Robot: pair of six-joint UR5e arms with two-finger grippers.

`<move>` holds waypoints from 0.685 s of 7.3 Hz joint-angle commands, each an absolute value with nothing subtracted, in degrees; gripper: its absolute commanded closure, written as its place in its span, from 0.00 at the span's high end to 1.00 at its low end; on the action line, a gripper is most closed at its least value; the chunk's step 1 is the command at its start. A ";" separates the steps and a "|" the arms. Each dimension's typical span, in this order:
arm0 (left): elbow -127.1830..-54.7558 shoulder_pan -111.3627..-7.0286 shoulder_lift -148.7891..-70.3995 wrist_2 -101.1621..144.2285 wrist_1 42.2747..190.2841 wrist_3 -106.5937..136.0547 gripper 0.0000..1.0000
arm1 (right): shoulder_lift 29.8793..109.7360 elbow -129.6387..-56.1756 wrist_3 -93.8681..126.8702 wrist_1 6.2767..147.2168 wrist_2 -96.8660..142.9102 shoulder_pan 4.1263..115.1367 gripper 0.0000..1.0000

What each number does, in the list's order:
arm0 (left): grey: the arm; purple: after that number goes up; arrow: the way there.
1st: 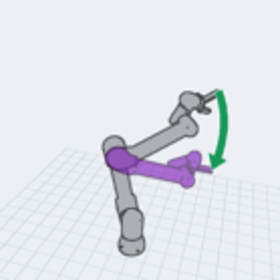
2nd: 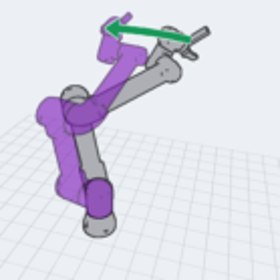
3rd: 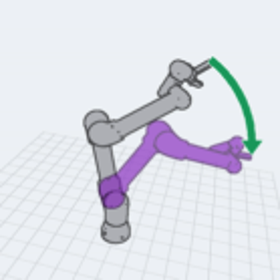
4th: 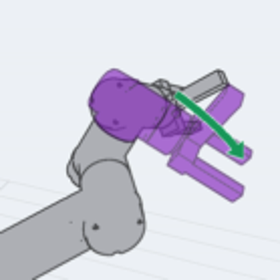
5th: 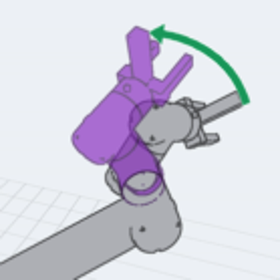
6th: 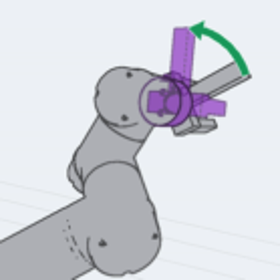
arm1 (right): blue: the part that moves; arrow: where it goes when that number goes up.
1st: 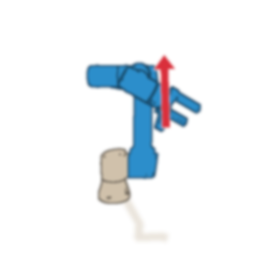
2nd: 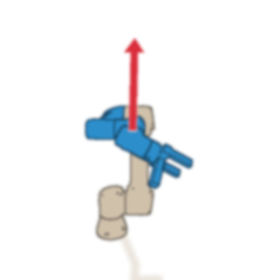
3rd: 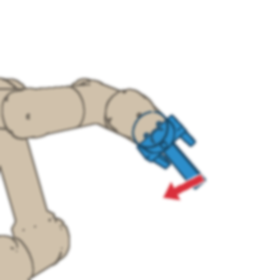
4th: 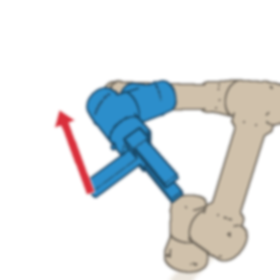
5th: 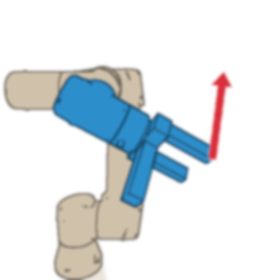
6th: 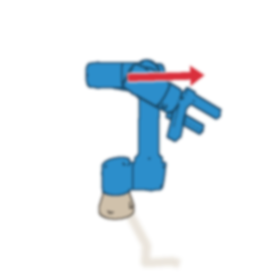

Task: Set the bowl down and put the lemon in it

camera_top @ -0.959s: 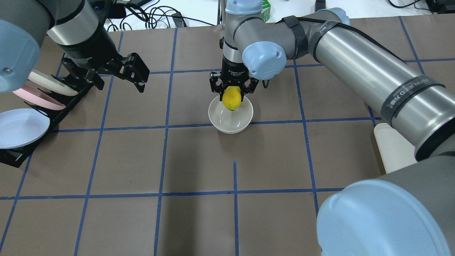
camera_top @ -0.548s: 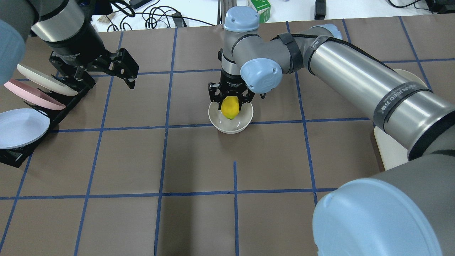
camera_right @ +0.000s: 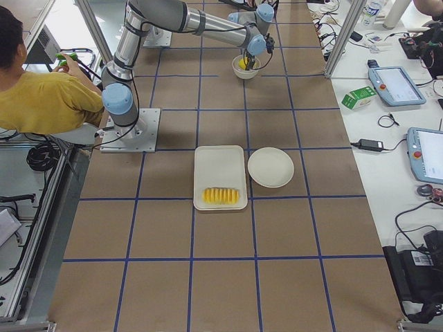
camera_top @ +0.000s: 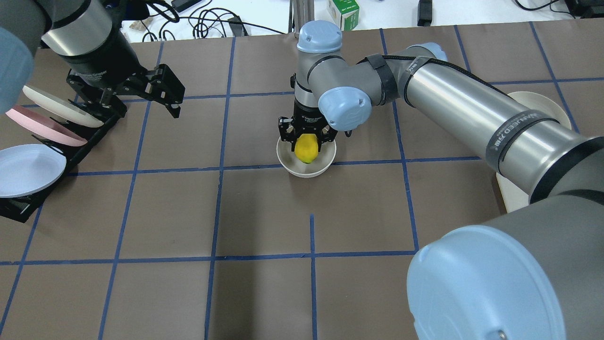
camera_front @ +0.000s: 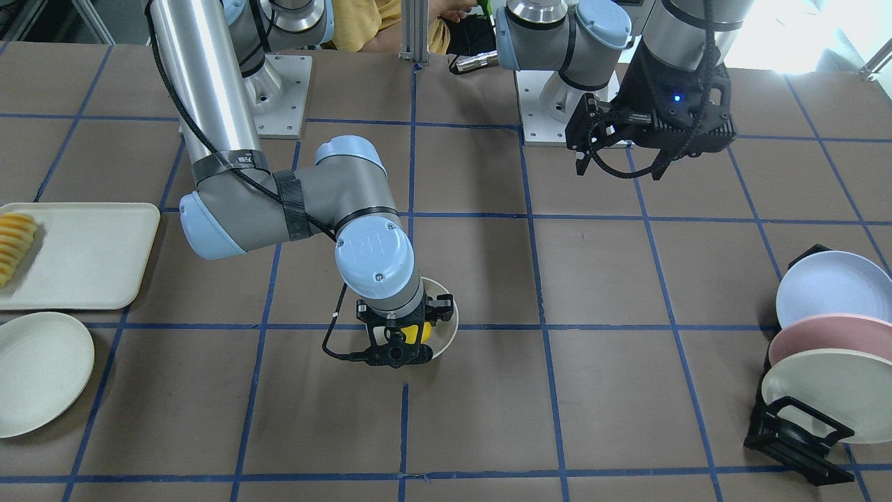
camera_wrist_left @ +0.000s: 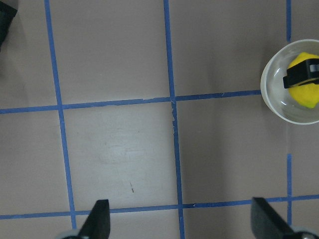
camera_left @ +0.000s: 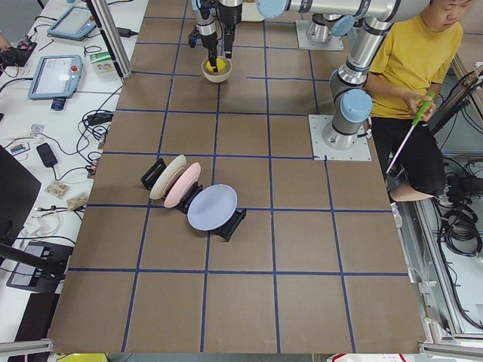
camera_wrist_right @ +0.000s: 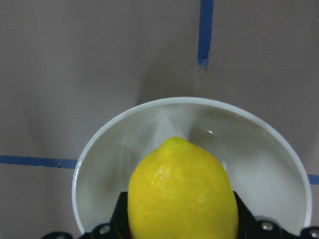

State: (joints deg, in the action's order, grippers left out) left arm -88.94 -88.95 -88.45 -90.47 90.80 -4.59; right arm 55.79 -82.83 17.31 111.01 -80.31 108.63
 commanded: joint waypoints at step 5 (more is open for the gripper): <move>-88.24 -88.95 -88.68 -90.61 90.62 -4.83 1.00 | 55.81 -84.29 17.49 111.44 -80.59 108.55 1.00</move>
